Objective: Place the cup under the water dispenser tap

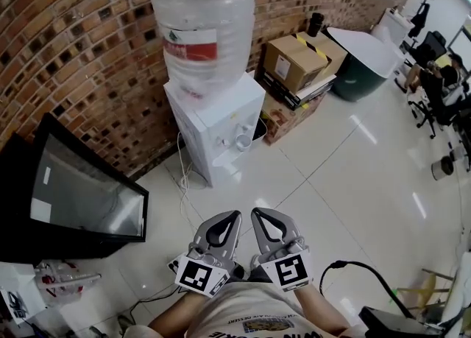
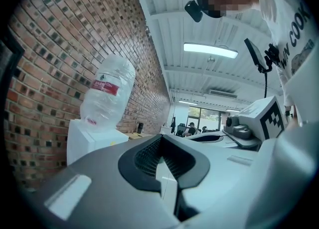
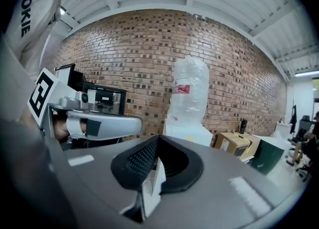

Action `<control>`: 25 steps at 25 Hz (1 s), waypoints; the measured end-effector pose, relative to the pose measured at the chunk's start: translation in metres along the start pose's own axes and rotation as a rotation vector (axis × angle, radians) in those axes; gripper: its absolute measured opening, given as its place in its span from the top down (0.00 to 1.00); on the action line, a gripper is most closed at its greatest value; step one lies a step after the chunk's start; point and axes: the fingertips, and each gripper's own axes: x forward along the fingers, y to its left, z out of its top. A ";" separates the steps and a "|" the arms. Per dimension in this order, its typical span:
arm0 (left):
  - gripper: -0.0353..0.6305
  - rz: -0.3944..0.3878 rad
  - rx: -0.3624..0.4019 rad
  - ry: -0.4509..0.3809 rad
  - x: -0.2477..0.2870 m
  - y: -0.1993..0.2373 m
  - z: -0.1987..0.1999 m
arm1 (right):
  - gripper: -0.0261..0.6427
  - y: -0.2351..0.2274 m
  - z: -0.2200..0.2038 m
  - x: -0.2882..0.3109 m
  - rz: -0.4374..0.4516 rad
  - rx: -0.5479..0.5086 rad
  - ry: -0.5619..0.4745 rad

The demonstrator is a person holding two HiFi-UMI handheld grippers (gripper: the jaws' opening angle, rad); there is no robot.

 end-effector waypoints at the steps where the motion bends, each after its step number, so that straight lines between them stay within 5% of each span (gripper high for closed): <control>1: 0.96 -0.005 0.002 0.003 -0.001 -0.003 0.000 | 0.95 0.001 -0.001 -0.004 -0.003 0.007 0.004; 11: 0.96 -0.006 0.031 -0.014 -0.018 -0.037 0.007 | 0.95 0.022 -0.003 -0.047 0.027 0.014 0.002; 25: 0.96 -0.017 0.061 0.006 -0.058 -0.153 -0.016 | 0.95 0.034 -0.030 -0.167 -0.008 0.065 -0.062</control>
